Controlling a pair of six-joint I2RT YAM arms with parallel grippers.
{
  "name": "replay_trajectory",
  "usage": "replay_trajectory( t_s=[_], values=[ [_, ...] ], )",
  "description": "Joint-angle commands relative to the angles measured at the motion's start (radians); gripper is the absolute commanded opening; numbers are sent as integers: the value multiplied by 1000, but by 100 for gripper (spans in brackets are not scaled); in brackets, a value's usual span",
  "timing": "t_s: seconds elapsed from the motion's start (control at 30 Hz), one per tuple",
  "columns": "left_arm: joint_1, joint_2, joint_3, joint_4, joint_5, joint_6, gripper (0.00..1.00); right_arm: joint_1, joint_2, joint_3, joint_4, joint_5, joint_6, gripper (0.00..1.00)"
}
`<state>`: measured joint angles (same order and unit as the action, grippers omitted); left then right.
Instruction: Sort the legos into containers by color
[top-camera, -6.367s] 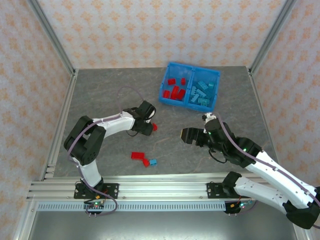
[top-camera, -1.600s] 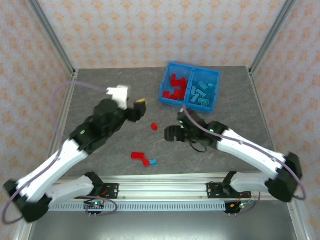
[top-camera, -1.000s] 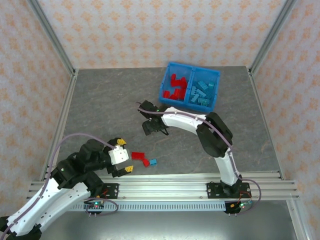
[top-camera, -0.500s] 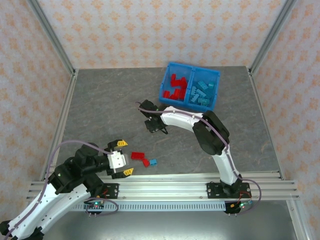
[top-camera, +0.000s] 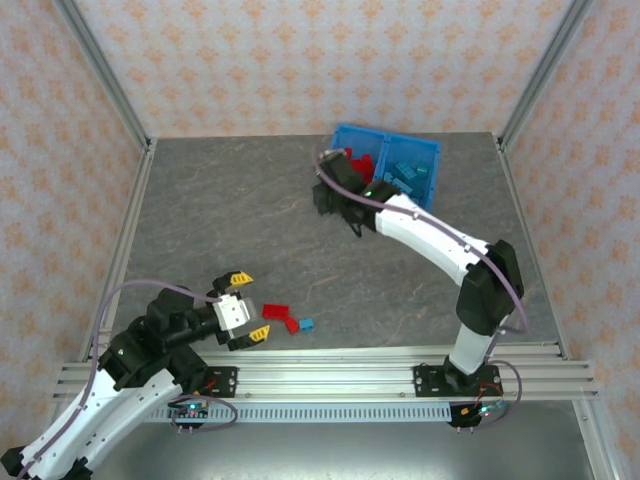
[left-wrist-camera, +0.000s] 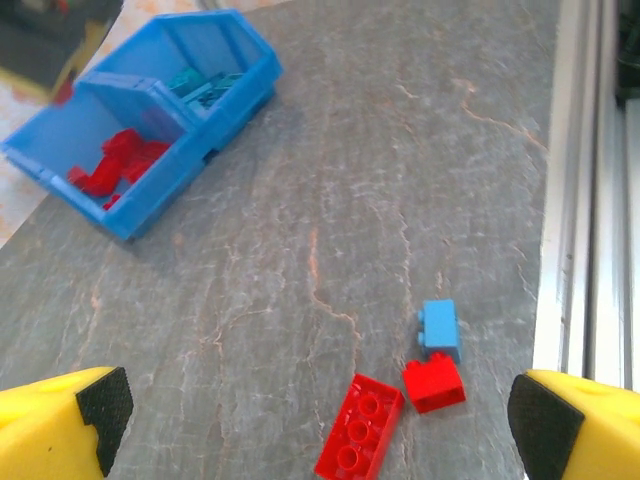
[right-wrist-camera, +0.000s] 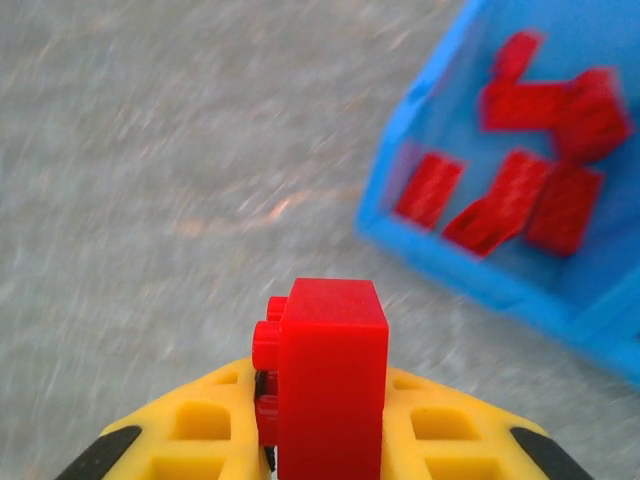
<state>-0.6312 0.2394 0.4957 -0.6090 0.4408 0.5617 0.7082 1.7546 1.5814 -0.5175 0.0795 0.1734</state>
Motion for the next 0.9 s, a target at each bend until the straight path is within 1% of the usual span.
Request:
replay_trajectory(
  t_s=[0.0, 0.13, 0.27, 0.37, 0.5, 0.57, 0.67, 0.8, 0.87],
  values=[
    [20, 40, 12, 75, -35, -119, 100, -100, 98, 55, 44, 30, 26, 24],
    [34, 113, 39, 78, -47, -157, 100, -181, 287, 276, -24, -35, 33, 24],
    [45, 124, 38, 87, -38, -169, 100, -220, 438, 433, -60, -63, 40, 25],
    [47, 109, 31, 91, -45, -172, 100, -246, 528, 518, -76, -118, 53, 28],
    [47, 104, 29, 92, -62, -182, 100, -261, 597, 626, -119, -166, 45, 35],
    [49, 109, 30, 90, -82, -195, 100, -261, 598, 654, -141, -174, 38, 39],
    [51, 116, 32, 90, -104, -207, 100, -262, 556, 639, -154, -177, 35, 41],
    [56, 149, 41, 87, -114, -228, 100, -259, 427, 512, -123, -202, 33, 41],
    [56, 193, 81, 64, -145, -297, 100, -256, 330, 400, -98, -240, 42, 42]
  ],
)
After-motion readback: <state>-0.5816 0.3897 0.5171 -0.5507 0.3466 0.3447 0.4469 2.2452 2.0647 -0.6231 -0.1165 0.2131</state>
